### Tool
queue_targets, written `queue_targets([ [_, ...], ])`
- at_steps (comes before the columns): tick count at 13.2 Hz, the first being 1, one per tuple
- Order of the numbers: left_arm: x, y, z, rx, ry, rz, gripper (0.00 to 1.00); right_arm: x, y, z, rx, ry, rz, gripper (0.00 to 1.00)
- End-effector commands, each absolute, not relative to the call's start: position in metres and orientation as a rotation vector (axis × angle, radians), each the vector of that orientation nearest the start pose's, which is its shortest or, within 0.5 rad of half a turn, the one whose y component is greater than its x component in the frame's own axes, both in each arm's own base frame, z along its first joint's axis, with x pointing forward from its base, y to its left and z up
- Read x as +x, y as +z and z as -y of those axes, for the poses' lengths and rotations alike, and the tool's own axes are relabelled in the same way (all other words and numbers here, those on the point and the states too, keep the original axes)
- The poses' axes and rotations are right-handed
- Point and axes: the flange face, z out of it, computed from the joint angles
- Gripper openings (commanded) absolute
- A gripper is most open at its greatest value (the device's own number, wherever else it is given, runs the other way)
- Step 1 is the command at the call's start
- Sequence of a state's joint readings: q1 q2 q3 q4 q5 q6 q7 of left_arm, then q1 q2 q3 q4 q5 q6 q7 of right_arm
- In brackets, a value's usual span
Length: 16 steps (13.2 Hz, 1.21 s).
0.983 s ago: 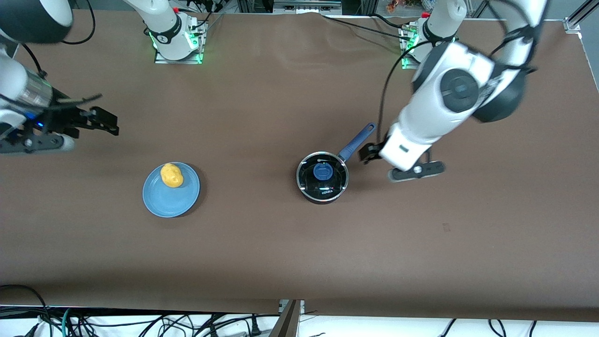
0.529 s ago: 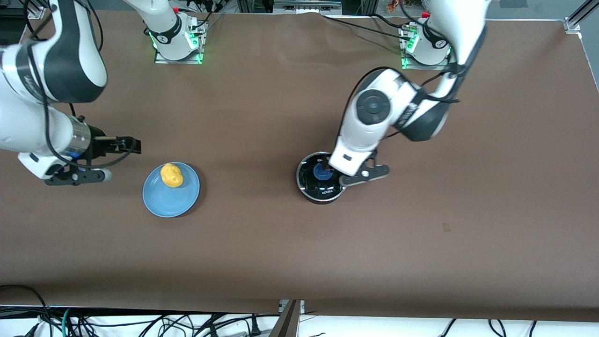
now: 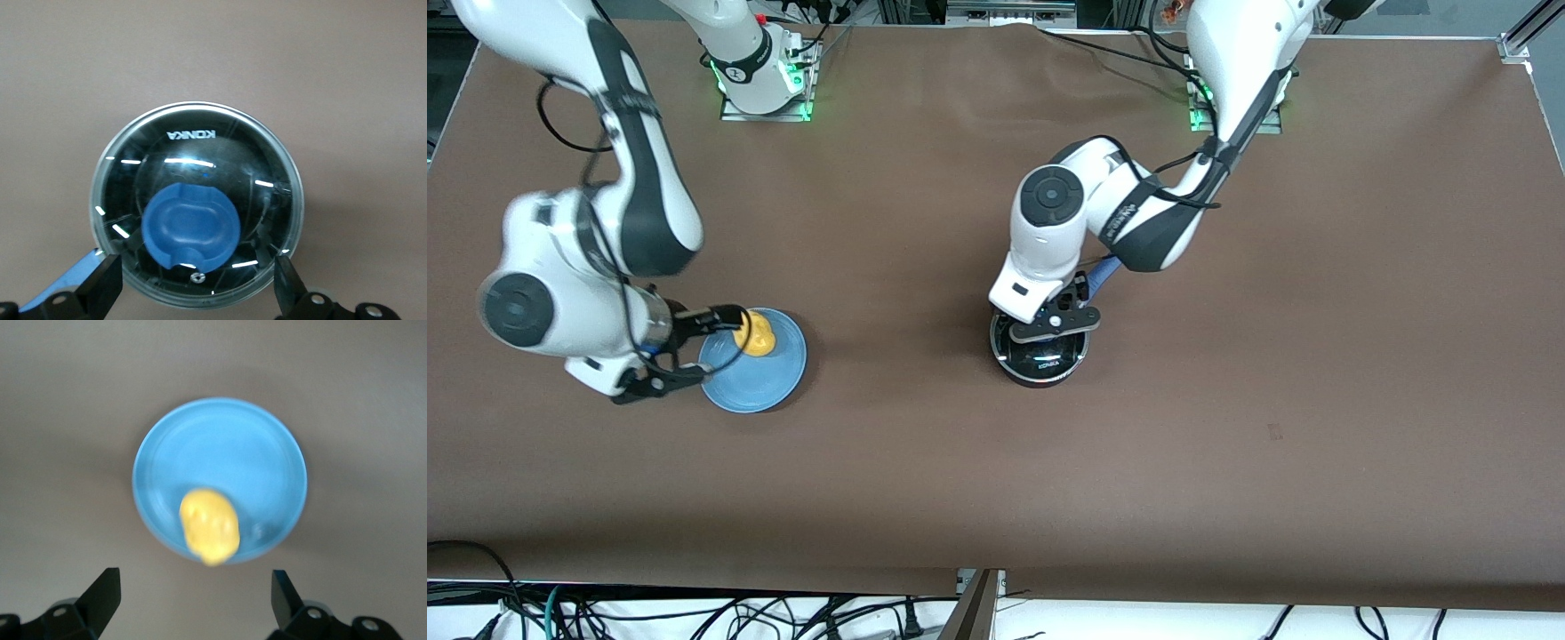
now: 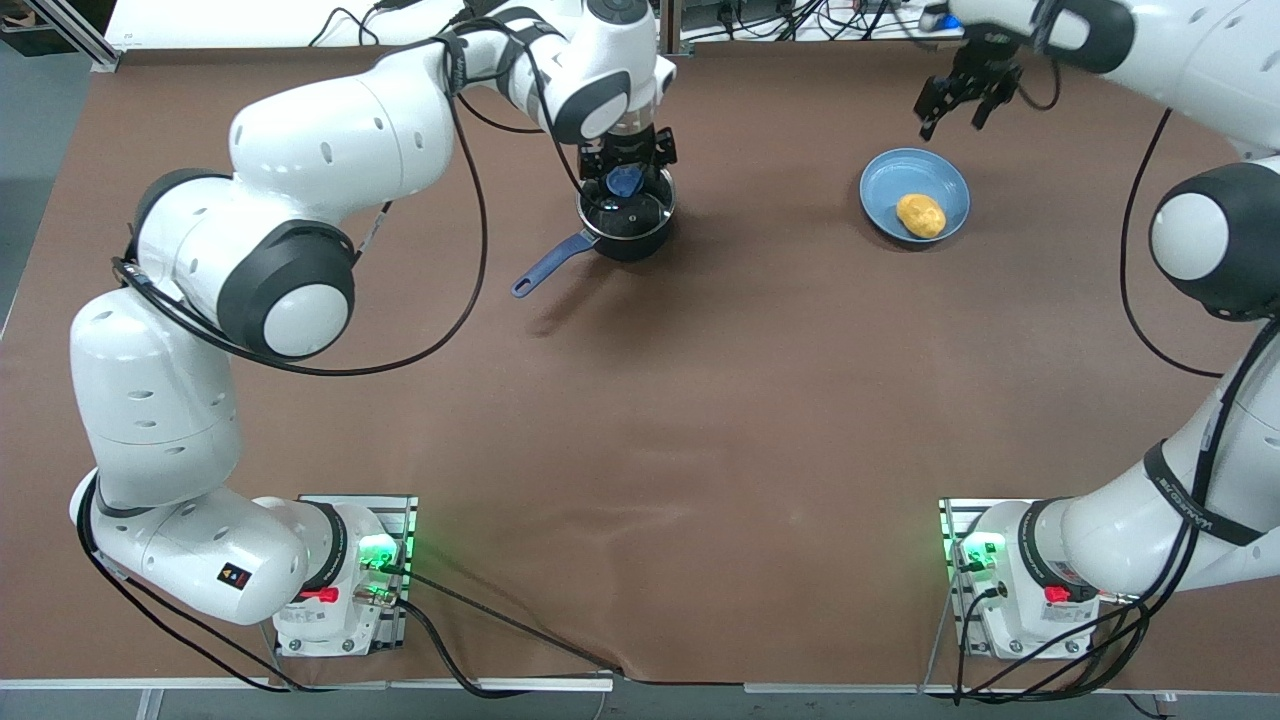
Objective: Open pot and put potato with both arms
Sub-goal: 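Grasp the lid knob with the left gripper while the right gripper grasps the potato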
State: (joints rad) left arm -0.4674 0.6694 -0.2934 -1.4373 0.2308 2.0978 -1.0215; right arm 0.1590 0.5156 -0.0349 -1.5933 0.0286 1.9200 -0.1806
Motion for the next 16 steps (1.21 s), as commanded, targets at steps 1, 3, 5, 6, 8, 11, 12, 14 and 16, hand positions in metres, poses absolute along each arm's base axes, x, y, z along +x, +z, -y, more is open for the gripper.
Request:
queue_targets([
  [1,0.562,0.3,0.466,-3.114,-0.108,0.312,1.0,0.644,0.273,-0.094,-3.07,0.192,0.528,1.0],
  [3,0.562,0.298,0.466,-3.103,-0.138,0.272,1.0,0.634,0.25,-0.092,-3.061,0.165,0.584,1.0],
  [5,0.563,0.295,0.466,-3.106,-0.162,0.253,1.0,0.624,0.236,-0.089,-3.06,0.179,0.578,1.0],
  [6,0.56,0.289,0.467,-3.111,-0.167,0.241,1.0,0.621,0.23,-0.088,-3.059,0.191,0.577,1.0],
  [8,0.562,0.29,0.467,-3.119,-0.202,0.214,1.0,0.614,0.215,-0.086,-3.056,0.189,0.599,1.0],
  [11,0.561,0.284,0.463,-3.109,-0.193,0.15,1.0,0.607,0.197,-0.082,-3.049,0.2,0.621,1.0],
  [12,0.56,0.282,0.463,-3.108,-0.191,0.147,1.0,0.606,0.193,-0.081,-3.045,0.209,0.635,1.0],
  [14,0.558,0.274,0.46,-3.103,-0.217,0.098,1.0,0.606,0.192,-0.079,-3.045,0.209,0.632,0.99],
  [16,0.557,0.27,0.459,-3.101,-0.212,0.094,0.93,0.61,0.196,-0.074,-3.034,0.194,0.679,0.64],
])
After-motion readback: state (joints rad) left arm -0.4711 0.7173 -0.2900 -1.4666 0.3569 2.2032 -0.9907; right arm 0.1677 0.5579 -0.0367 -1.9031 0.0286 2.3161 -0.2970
